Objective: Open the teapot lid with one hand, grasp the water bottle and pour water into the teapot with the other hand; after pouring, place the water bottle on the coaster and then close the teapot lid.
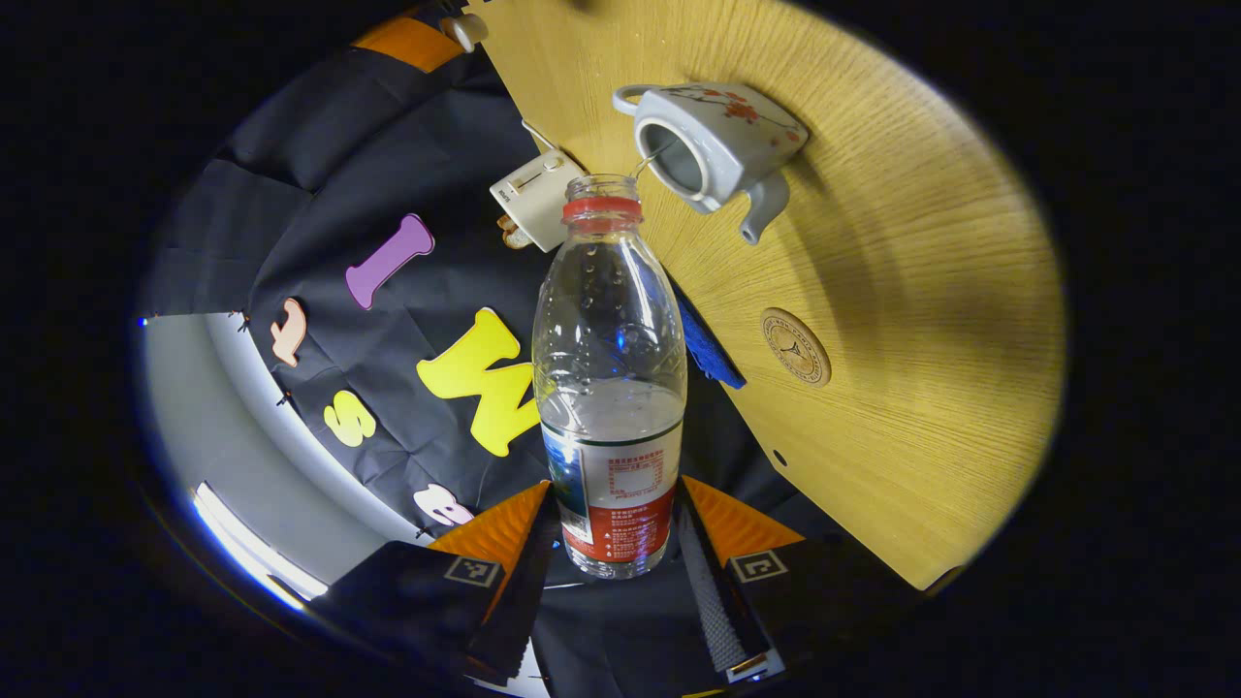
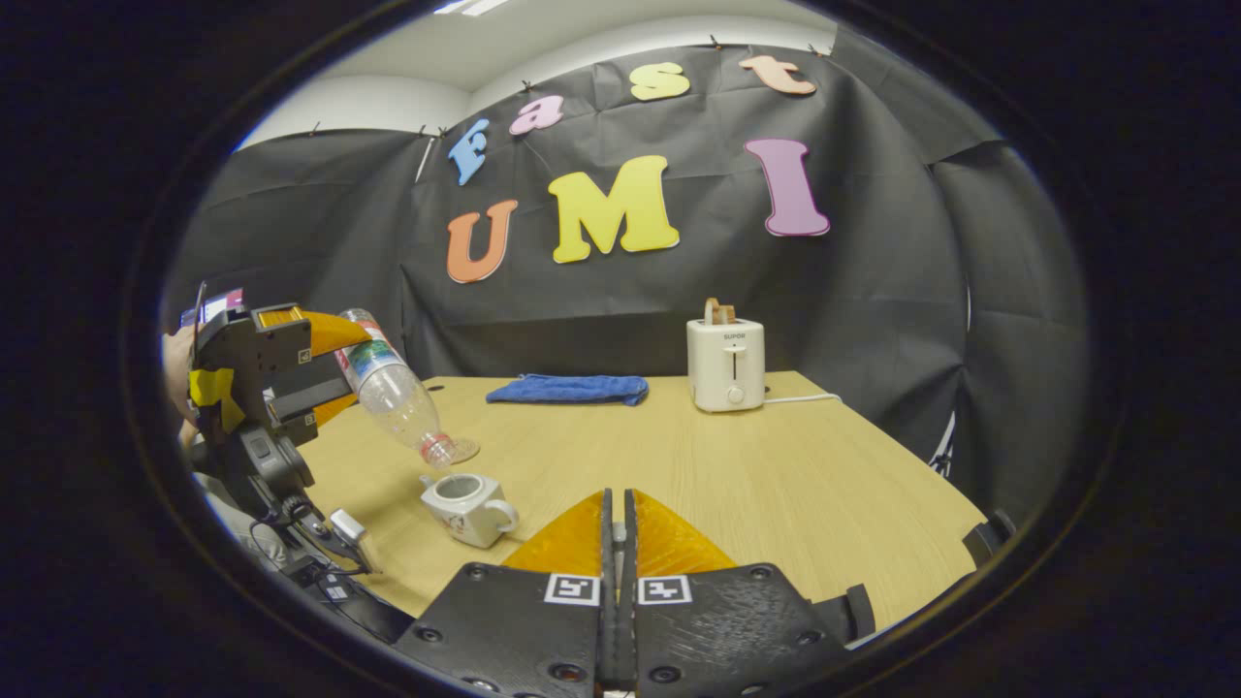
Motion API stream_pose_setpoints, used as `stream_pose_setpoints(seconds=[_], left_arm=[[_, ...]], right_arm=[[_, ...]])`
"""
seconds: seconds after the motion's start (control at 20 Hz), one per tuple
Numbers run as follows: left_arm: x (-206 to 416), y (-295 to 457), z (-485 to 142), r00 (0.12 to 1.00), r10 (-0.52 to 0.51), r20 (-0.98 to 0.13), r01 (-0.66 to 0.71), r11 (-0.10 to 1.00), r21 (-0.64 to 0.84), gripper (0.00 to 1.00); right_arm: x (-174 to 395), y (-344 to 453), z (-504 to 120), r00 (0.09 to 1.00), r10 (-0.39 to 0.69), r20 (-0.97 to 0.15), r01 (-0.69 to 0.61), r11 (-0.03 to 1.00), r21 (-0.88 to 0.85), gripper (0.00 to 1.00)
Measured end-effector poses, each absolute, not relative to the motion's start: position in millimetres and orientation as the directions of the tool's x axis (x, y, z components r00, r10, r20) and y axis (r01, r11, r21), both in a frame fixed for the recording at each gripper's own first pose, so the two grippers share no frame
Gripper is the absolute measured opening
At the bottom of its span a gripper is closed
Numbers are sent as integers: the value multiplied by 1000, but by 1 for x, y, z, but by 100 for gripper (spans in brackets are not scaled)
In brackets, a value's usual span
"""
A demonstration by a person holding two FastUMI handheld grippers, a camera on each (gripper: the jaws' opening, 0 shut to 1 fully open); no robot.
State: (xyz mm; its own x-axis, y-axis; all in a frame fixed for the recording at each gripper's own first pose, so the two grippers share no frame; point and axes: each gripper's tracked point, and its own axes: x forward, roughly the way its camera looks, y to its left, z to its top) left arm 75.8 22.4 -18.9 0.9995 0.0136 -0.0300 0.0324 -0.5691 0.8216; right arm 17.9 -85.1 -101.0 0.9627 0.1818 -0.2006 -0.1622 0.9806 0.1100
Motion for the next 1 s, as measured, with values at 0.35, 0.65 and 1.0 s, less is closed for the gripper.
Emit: stream_pose_setpoints(seconds=[0.35, 0.65, 1.0], left_arm=[[76, 28, -21, 999, 24, -34, 41, -568, 822, 71], [77, 31, -37, 998, 30, -56, 63, -475, 878, 71], [59, 58, -99, 953, 101, -284, 272, 121, 955, 71]], right_arm=[[19, -81, -100, 962, 188, -200, -168, 979, 112, 0], [18, -83, -100, 962, 181, -203, -162, 981, 108, 0], [17, -77, -86, 962, 194, -192, -170, 976, 133, 0]])
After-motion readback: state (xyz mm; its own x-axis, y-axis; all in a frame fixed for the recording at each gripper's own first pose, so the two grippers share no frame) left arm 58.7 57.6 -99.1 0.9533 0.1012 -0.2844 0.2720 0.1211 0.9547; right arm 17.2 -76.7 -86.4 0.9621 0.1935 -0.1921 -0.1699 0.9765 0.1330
